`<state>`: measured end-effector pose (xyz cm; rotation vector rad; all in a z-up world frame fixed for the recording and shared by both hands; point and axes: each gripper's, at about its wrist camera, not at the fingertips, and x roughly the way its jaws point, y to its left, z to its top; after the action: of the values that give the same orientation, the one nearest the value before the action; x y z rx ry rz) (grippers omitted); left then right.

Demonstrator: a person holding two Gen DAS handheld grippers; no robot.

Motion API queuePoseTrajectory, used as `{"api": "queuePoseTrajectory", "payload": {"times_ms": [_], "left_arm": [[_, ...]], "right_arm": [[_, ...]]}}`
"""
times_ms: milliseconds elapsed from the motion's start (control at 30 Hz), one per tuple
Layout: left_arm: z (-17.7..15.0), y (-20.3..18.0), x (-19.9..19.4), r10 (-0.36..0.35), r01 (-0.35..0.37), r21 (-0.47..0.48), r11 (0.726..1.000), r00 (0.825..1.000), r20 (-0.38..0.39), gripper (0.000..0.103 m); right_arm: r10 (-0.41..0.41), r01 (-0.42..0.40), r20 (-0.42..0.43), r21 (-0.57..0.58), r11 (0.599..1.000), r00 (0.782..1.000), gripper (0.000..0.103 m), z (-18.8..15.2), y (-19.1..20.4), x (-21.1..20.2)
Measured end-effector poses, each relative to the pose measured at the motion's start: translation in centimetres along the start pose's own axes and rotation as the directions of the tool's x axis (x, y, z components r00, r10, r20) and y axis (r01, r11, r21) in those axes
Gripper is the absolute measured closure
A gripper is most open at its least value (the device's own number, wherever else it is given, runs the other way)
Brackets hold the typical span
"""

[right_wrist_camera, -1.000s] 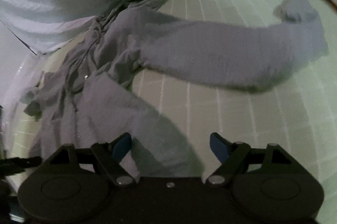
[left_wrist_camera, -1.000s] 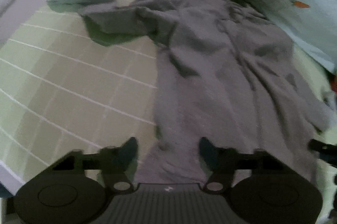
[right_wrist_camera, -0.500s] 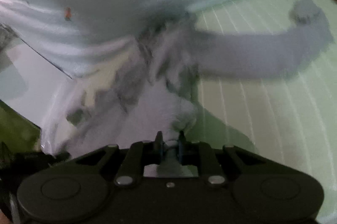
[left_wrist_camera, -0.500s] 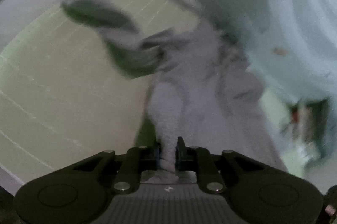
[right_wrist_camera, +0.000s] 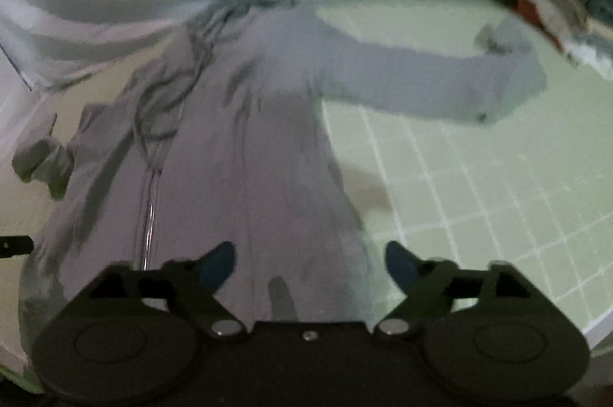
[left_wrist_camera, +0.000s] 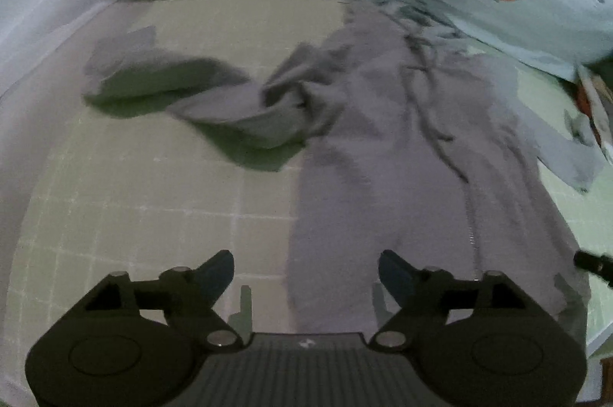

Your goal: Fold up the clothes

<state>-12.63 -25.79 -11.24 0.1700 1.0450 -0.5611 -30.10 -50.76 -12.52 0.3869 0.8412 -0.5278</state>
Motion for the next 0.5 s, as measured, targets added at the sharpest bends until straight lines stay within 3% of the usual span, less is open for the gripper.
{"api": "queuePoseTrajectory", "payload": {"times_ms": [33, 167, 400, 500], "left_arm": [[0.2, -0.8, 0.2, 0.000, 0.000, 0.026, 1.000, 1.000, -0.002, 0.019], [0.9, -3.9, 1.3, 0.001, -0.001, 0.091, 0.996, 1.000, -0.001, 0.015], [2.3, -10.6, 4.2, 0.046, -0.046, 0.068, 0.997, 0.999, 0.005, 0.015], [3.1, -13.2, 5.0, 0.037, -0.037, 0.005, 0.999, 0.999, 0.016, 0.015]], "right_arm": [[-0.006, 0.006, 0.016, -0.003, 1.000, 1.000, 0.000, 0.2, -0.2, -0.2], [-0.034, 0.034, 0.045, -0.007, 0.999, 0.998, 0.000, 1.4, -2.2, -0.8], [-0.024, 0.020, 0.037, 0.102, 0.995, 0.999, 0.000, 4.6, -10.2, -1.4], [-0.041, 0.039, 0.021, 0.090, 0.995, 0.999, 0.000, 6.3, -13.8, -1.1]]}}
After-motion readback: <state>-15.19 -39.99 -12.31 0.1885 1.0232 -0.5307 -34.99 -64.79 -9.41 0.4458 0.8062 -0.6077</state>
